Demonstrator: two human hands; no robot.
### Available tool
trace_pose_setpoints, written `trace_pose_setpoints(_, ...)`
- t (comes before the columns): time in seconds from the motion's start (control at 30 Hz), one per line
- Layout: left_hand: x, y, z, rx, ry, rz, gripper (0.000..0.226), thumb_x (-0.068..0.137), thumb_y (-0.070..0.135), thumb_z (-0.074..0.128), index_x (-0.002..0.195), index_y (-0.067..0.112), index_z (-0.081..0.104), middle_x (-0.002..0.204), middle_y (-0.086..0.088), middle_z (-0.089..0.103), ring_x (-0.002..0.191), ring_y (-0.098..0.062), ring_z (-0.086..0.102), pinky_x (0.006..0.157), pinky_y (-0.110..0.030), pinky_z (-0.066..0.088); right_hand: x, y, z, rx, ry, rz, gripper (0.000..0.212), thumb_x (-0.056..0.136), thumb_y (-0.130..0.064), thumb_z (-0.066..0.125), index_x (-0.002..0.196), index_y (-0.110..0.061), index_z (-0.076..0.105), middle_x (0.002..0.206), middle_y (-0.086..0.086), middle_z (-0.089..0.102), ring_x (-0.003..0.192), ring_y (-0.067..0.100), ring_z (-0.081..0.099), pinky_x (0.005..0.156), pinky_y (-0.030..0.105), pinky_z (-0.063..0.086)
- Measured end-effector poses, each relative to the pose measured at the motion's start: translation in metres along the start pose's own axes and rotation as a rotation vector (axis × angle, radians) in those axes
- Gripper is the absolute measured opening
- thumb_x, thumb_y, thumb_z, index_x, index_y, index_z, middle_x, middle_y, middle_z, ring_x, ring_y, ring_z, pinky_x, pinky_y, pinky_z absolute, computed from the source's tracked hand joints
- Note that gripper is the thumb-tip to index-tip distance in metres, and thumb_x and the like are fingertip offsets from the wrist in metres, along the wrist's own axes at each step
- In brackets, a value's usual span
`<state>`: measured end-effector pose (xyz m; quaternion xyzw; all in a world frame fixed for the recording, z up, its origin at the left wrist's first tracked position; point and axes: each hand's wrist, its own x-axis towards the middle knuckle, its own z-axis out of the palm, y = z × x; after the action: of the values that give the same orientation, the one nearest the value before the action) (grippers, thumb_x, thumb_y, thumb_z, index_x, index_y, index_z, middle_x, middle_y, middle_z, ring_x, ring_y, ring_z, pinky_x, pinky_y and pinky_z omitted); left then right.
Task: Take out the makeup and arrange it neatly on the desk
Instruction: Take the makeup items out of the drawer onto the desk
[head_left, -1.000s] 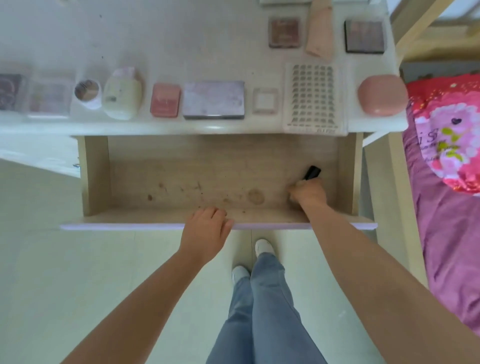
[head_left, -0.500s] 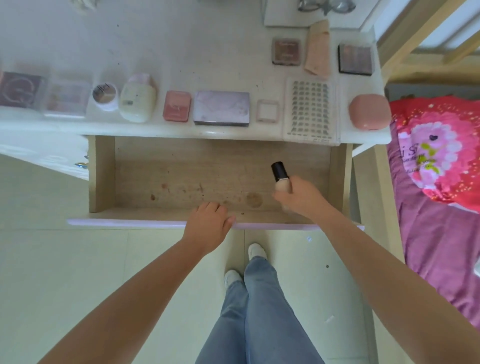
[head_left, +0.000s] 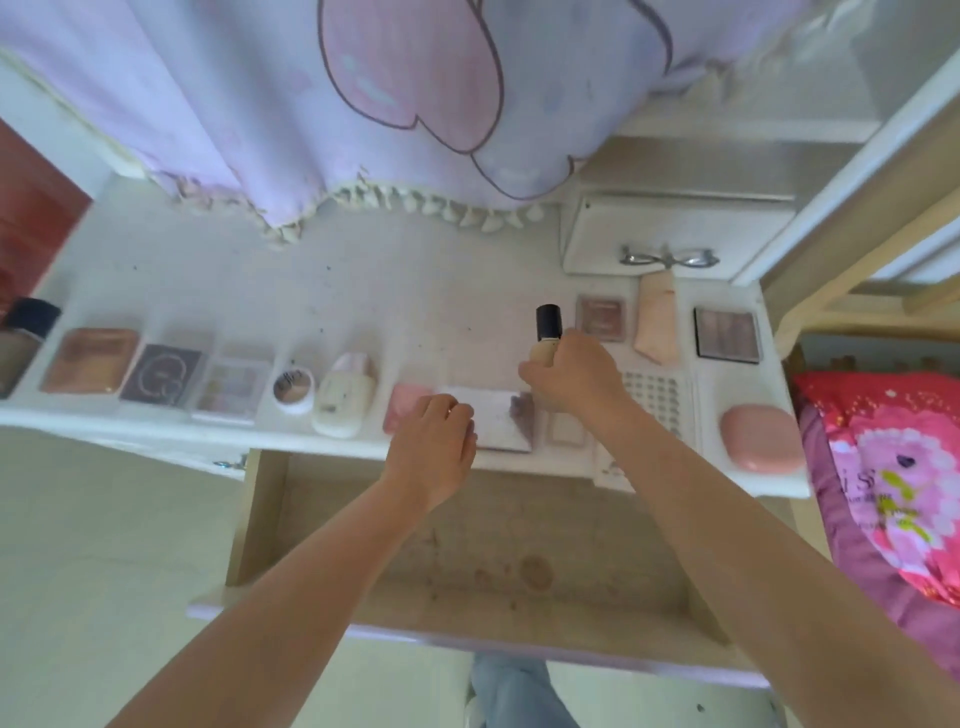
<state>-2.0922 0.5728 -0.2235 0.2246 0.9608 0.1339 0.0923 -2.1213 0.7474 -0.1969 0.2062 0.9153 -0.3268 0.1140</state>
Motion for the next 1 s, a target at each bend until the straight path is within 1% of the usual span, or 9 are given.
trace_pose_setpoints(0.13, 0.020, -0.012, -0.010, 0.014, 0.013, 0.037, 0.030, 0.094, 0.022, 0.038, 0.112, 0.008, 0.058, 0.117, -0.007, 0.057, 0.111, -0.026, 0.048, 0.093, -0.033, 0.036, 0.048, -0.020, 0.015, -0.122, -0.020, 0.017, 0.053, 0.080, -0.031, 0.056, 0.118, 0.000, 0.038, 0.114, 0.017, 0.049, 0.099, 0.033, 0.052, 0.066, 0.031, 0.035)
trace_pose_setpoints(0.23, 0.025, -0.023, -0.015, -0.028, 0.008, 0.010, 0.028, 0.093, 0.018, 0.041, 0.109, 0.005, 0.060, 0.113, -0.009, 0.059, 0.108, -0.027, 0.049, 0.090, -0.033, 0.040, 0.068, -0.026, 0.025, -0.265, -0.008, -0.011, 0.052, 0.083, -0.029, 0.051, 0.123, 0.001, 0.035, 0.119, 0.017, 0.045, 0.099, 0.032, 0.051, 0.065, 0.032, 0.035)
trace_pose_setpoints(0.33, 0.024, -0.036, -0.020, -0.059, 0.007, 0.014, 0.021, 0.088, 0.010, 0.049, 0.101, 0.000, 0.062, 0.103, -0.015, 0.061, 0.098, -0.033, 0.053, 0.083, -0.037, 0.044, 0.073, -0.027, 0.031, -0.265, 0.041, 0.019, 0.053, 0.085, -0.028, 0.050, 0.123, 0.003, 0.032, 0.118, 0.020, 0.044, 0.098, 0.035, 0.053, 0.065, 0.033, 0.036)
trace_pose_setpoints(0.47, 0.022, -0.049, -0.023, -0.055, -0.026, 0.036, 0.020, 0.086, 0.008, 0.052, 0.101, -0.002, 0.062, 0.101, -0.017, 0.061, 0.093, -0.034, 0.053, 0.080, -0.038, 0.043, 0.076, -0.027, 0.032, -0.275, 0.065, 0.078, 0.051, 0.088, -0.032, 0.045, 0.123, 0.004, 0.037, 0.120, 0.019, 0.045, 0.103, 0.034, 0.051, 0.067, 0.033, 0.035)
trace_pose_setpoints(0.63, 0.002, -0.057, -0.025, -0.101, 0.027, 0.173, 0.009, 0.069, -0.006, 0.069, 0.078, -0.004, 0.065, 0.074, -0.017, 0.065, 0.064, -0.036, 0.059, 0.055, -0.040, 0.053, 0.049, -0.027, 0.028, -0.267, 0.189, 0.121, 0.058, 0.090, -0.043, 0.046, 0.123, 0.003, 0.036, 0.121, 0.021, 0.048, 0.105, 0.037, 0.053, 0.068, 0.035, 0.036)
trace_pose_setpoints(0.73, -0.028, -0.073, -0.020, -0.115, -0.021, 0.171, 0.017, 0.079, 0.000, 0.060, 0.095, -0.002, 0.065, 0.093, -0.018, 0.065, 0.085, -0.035, 0.059, 0.074, -0.040, 0.051, 0.006, -0.018, 0.035, -0.259, 0.271, 0.101, 0.055, 0.090, -0.037, 0.046, 0.127, 0.002, 0.034, 0.124, 0.023, 0.043, 0.107, 0.038, 0.049, 0.073, 0.037, 0.041)
trace_pose_setpoints(0.83, -0.064, -0.094, -0.006, -0.133, -0.146, 0.107, 0.029, 0.093, 0.014, 0.044, 0.119, 0.007, 0.055, 0.116, -0.009, 0.057, 0.108, -0.024, 0.049, 0.089, -0.028, 0.038, -0.055, -0.003, 0.057, -0.138, 0.337, 0.060, 0.046, 0.089, -0.025, 0.050, 0.125, 0.002, 0.042, 0.122, 0.023, 0.046, 0.108, 0.038, 0.048, 0.080, 0.040, 0.043)
trace_pose_setpoints(0.93, -0.107, -0.105, 0.007, -0.124, -0.335, 0.109, 0.028, 0.096, 0.022, 0.037, 0.114, 0.012, 0.056, 0.110, -0.005, 0.062, 0.100, -0.021, 0.056, 0.079, -0.023, 0.039, -0.119, 0.015, 0.090, -0.046, 0.344, 0.025, 0.033, 0.086, -0.009, 0.055, 0.115, 0.006, 0.053, 0.115, 0.026, 0.054, 0.105, 0.039, 0.052, 0.088, 0.039, 0.039)
trace_pose_setpoints(1.0, -0.138, -0.110, 0.018, -0.130, -0.438, 0.148, 0.027, 0.096, 0.026, 0.036, 0.104, 0.011, 0.058, 0.100, -0.005, 0.064, 0.088, -0.020, 0.058, 0.070, -0.022, 0.037, -0.157, 0.027, 0.113, -0.011, 0.359, 0.038, 0.022, 0.083, -0.002, 0.057, 0.102, 0.008, 0.061, 0.099, 0.027, 0.060, 0.092, 0.038, 0.056, 0.081, 0.035, 0.039)
